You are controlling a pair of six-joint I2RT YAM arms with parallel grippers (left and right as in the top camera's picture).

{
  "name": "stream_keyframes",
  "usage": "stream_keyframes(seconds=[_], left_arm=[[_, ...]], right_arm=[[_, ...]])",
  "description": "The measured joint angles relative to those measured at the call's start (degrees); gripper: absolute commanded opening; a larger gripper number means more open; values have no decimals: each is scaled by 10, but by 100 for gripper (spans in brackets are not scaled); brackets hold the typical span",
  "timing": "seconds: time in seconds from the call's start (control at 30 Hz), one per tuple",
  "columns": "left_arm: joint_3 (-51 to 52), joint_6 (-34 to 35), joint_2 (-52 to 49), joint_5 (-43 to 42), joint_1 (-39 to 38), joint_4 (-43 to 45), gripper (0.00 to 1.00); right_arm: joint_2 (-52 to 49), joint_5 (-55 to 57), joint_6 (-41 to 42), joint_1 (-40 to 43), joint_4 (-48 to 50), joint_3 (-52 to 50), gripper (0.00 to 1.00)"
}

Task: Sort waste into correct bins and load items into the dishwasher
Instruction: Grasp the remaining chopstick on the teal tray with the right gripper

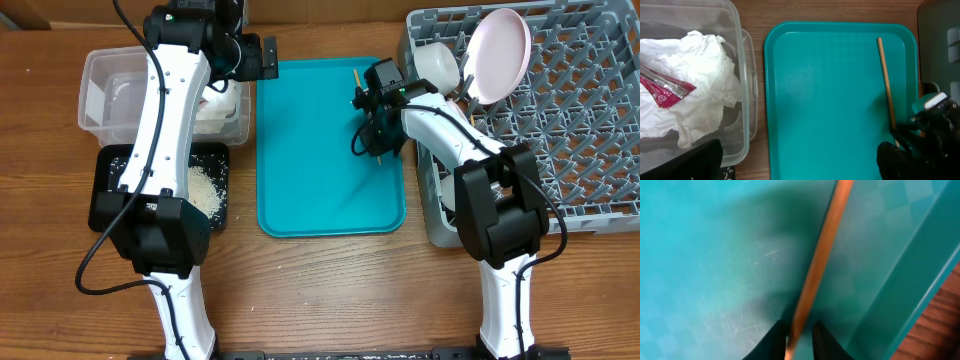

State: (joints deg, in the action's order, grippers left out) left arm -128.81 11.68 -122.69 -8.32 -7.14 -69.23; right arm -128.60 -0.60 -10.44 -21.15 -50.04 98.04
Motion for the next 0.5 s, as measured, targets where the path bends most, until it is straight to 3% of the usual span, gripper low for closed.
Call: stream_keyframes(seconds=[0.1, 0.5], left_arm=[[0, 0, 0, 0, 0, 0, 100], [0, 0, 0, 0, 0, 0, 100]], right_arm=[[0, 0, -1, 0, -8, 1, 4], [3, -48, 27, 0, -117, 22, 4]])
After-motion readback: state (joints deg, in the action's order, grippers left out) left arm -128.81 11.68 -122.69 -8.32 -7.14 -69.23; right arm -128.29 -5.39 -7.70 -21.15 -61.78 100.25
